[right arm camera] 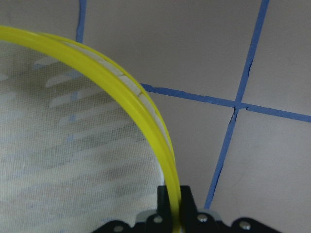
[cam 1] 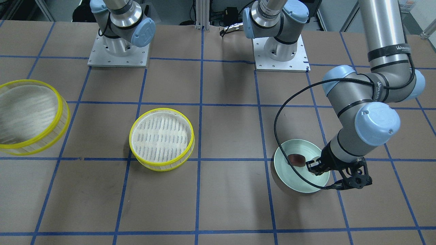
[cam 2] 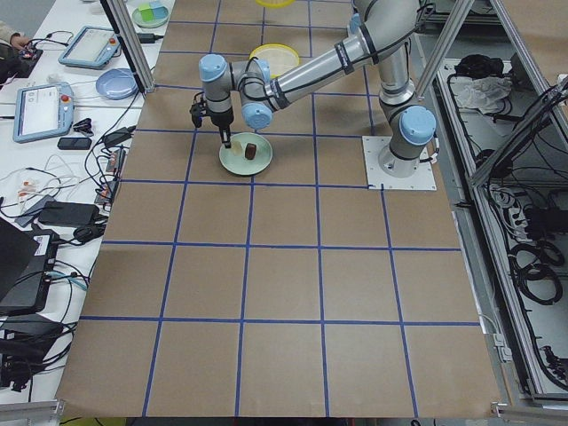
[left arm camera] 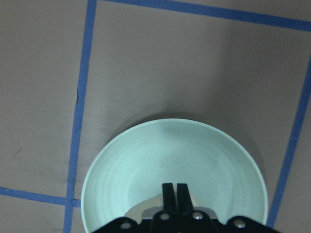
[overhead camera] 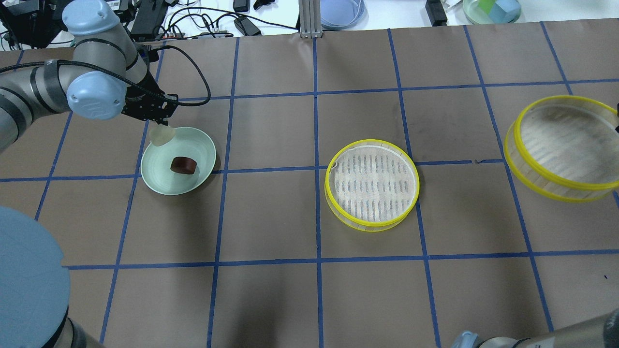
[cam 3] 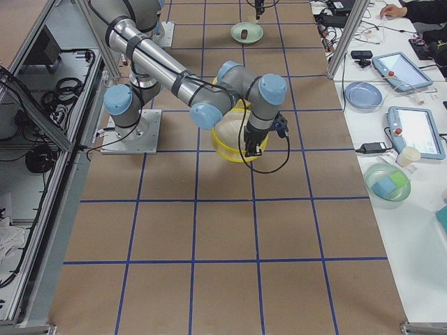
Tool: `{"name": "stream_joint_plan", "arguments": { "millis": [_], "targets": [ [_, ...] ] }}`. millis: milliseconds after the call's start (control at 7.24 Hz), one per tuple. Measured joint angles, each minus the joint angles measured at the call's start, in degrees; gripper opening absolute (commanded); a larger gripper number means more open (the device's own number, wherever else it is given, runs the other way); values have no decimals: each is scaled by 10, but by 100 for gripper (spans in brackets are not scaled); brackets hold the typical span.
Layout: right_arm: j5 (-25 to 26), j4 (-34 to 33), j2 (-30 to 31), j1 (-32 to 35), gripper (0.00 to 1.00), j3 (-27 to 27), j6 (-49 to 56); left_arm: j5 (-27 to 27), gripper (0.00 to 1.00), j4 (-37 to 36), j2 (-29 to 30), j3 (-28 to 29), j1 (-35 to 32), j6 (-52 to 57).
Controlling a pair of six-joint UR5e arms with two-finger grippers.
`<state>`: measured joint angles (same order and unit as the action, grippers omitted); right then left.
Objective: Stack buns with steamer
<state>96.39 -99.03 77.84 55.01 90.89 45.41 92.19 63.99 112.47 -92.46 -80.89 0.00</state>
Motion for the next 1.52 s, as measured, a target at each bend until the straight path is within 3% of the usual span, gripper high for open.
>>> {"name": "stream_joint_plan", "arguments": {
  "millis": [276,691,1106,1520],
  "targets": [
    [0,49,44,36,0,1,-55,-13,0,24,-38,3,-62,-51],
    [-1,77,69,55,0,2,-88,-21,0,27,-60,4,-187,-214],
    [-1,79,70,56,0,3,-89,-27,0,-16,-39,-1,-297,-369],
    [-2,79,70,56,0,3,-89,-46,0,-101,6,0,-362,-487]
  ]
}}
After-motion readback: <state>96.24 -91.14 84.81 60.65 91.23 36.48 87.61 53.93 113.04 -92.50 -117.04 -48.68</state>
